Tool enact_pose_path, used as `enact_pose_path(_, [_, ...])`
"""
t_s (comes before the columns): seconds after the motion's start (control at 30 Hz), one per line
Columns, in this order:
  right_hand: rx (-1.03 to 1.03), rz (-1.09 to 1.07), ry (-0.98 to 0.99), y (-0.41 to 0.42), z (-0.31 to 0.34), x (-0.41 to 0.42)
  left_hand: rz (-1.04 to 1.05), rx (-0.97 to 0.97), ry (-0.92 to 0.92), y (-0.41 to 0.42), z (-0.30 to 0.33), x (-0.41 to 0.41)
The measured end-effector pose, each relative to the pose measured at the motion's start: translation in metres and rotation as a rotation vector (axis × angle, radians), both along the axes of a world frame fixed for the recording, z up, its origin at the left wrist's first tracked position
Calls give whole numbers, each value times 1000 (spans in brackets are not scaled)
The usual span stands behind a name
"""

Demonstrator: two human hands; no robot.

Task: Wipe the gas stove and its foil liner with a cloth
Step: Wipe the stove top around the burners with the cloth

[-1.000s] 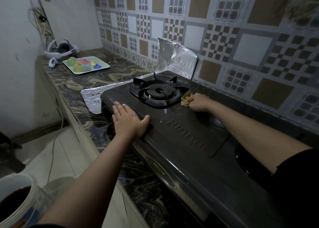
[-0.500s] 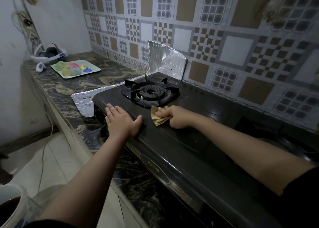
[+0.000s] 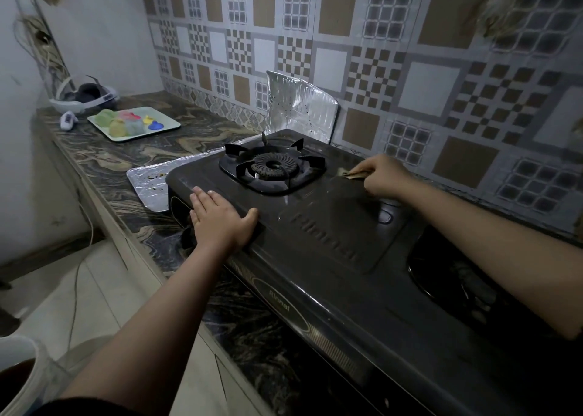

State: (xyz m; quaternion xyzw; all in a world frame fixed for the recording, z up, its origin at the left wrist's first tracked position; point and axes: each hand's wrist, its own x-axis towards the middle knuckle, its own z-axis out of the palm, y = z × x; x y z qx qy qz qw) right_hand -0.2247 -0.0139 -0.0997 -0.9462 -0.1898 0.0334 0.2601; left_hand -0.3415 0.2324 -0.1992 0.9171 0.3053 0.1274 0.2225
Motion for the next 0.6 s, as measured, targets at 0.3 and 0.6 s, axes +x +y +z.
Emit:
enact_pose_path(0.3, [-354, 42, 67, 25, -27, 24, 5, 17, 23, 0, 0, 2])
enact_pose_path(0.6, [-476, 184, 125, 17, -41, 0, -8, 20, 37, -1, 2, 1])
